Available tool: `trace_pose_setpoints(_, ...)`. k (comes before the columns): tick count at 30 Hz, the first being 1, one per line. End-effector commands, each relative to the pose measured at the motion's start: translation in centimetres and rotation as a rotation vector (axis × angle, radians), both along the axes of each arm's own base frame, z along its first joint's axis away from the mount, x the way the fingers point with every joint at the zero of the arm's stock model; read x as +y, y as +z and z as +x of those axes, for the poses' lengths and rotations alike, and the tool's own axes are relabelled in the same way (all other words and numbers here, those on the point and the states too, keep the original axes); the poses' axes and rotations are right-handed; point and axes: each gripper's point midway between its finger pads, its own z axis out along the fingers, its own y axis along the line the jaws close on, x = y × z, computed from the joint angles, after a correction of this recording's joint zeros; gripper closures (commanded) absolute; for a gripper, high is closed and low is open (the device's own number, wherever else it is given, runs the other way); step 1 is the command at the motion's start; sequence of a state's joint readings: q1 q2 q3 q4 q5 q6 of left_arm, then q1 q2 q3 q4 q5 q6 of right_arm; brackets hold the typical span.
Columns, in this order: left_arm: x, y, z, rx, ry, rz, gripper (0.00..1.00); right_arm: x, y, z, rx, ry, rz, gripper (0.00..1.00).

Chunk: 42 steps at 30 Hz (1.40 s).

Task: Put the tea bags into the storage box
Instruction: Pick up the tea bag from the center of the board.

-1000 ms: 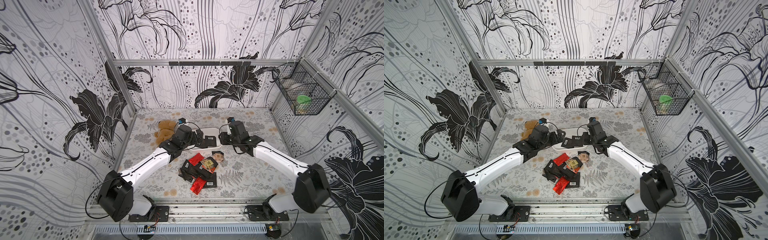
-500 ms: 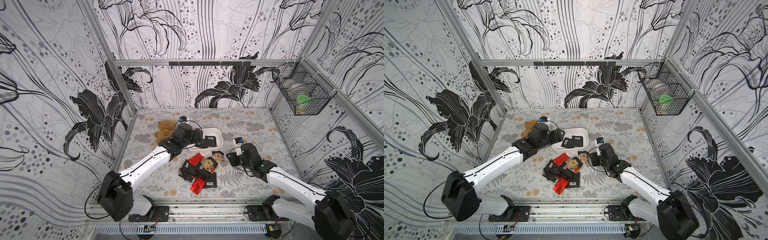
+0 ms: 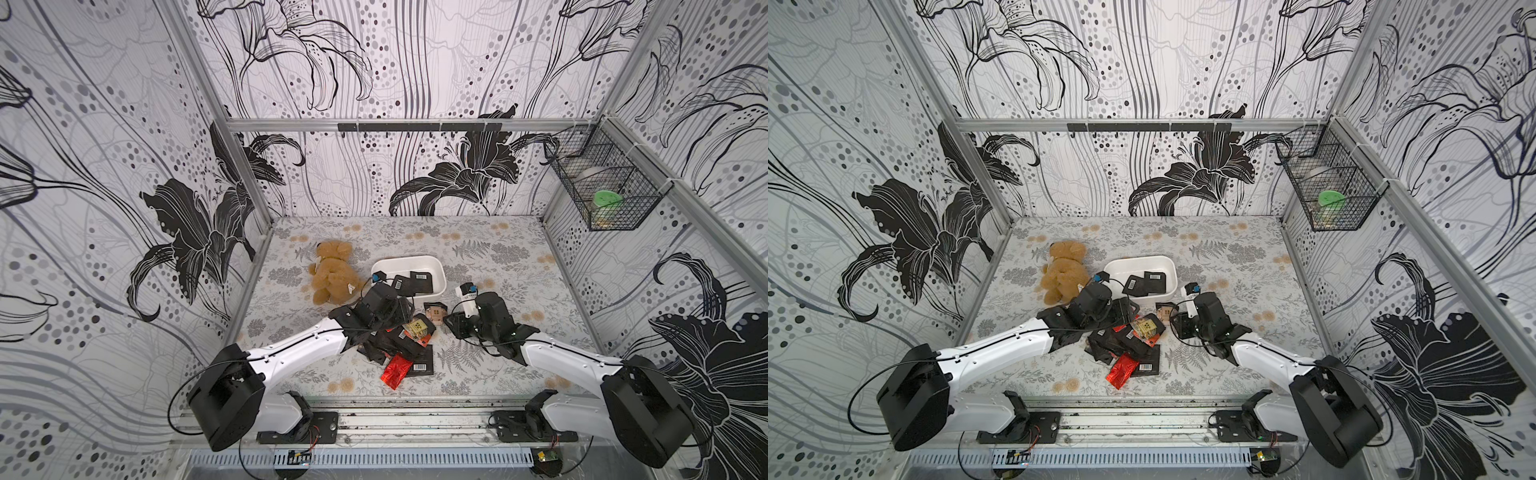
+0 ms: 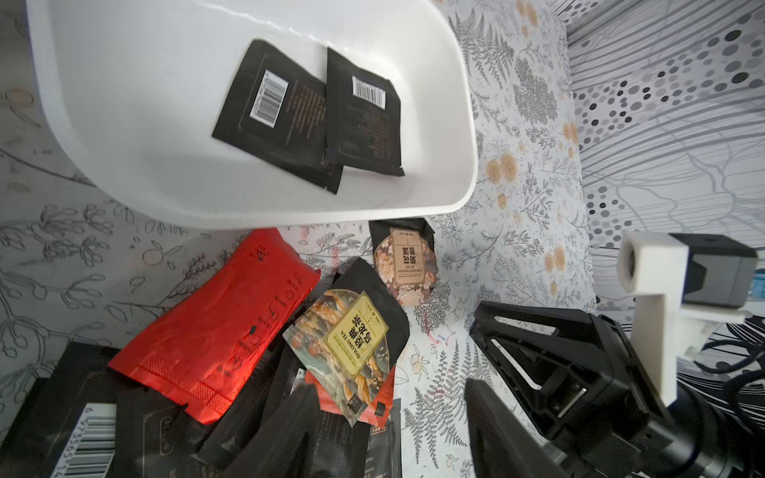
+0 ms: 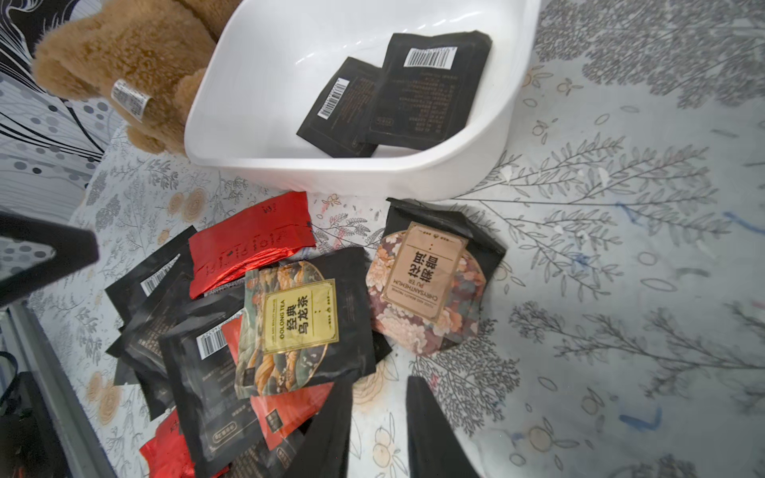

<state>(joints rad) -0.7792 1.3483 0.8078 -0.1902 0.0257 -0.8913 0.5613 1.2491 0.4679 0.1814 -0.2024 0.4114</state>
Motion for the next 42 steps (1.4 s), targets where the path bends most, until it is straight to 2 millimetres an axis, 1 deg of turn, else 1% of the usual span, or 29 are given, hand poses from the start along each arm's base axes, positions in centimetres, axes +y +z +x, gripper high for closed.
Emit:
trace_pose_setpoints(1, -0.7, 0.6, 0.6, -0.037, 0.028, -0.083, 0.42, 1.1, -0.3, -0.3, 0.018, 0.033, 0.030, 0.73)
trace_pose_setpoints(3, -0.8, -0.4, 0.4, -0.025, 0.032, -0.091, 0.42, 1.2, -0.6, -0.3, 0.028, 0.037, 0.023, 0.73)
trace_pose_setpoints(5, -1.0, -1.3, 0.4, -0.007, 0.030, -0.090, 0.47, 1.5, -0.8, -0.3, 0.034, 0.046, 0.021, 0.74)
trace_pose_setpoints(9, -1.9, -2.7, 0.4, 0.027, 0.012, -0.105, 0.47, 2.0, -1.5, -0.5, 0.053, 0.062, 0.010, 0.74)
trace_pose_setpoints(15, -0.9, -5.3, 0.6, 0.062, 0.052, -0.025, 0.45, 3.1, -2.3, -0.7, 0.075, 0.098, -0.012, 0.75)
trace_pose_setpoints(20, -1.0, -6.8, 0.5, 0.090, 0.061, -0.017, 0.45, 3.8, -2.6, -0.1, 0.079, 0.101, -0.014, 0.75)
trace_pose_setpoints(23, -1.0, -7.4, 0.6, 0.100, 0.065, -0.007, 0.46, 4.1, -2.9, 0.2, 0.092, 0.100, -0.020, 0.78)
trace_pose_setpoints(30, 0.5, -7.7, 0.7, 0.088, 0.124, 0.032, 0.46, 4.1, -3.1, 1.0, 0.087, 0.079, -0.036, 0.79)
trace_pose_setpoints(35, -0.4, -8.1, 1.0, 0.101, 0.112, 0.005, 0.46, 4.4, -3.8, 0.9, 0.111, 0.088, -0.051, 0.80)
trace_pose_setpoints(38, -1.0, -8.4, 1.1, 0.112, 0.108, -0.009, 0.46, 4.2, -4.3, 0.8, 0.119, 0.081, -0.068, 0.80)
trace_pose_setpoints(42, -1.6, -7.9, 1.4, 0.110, 0.108, -0.048, 0.47, 3.9, -4.6, 0.8, 0.129, 0.075, -0.085, 0.80)
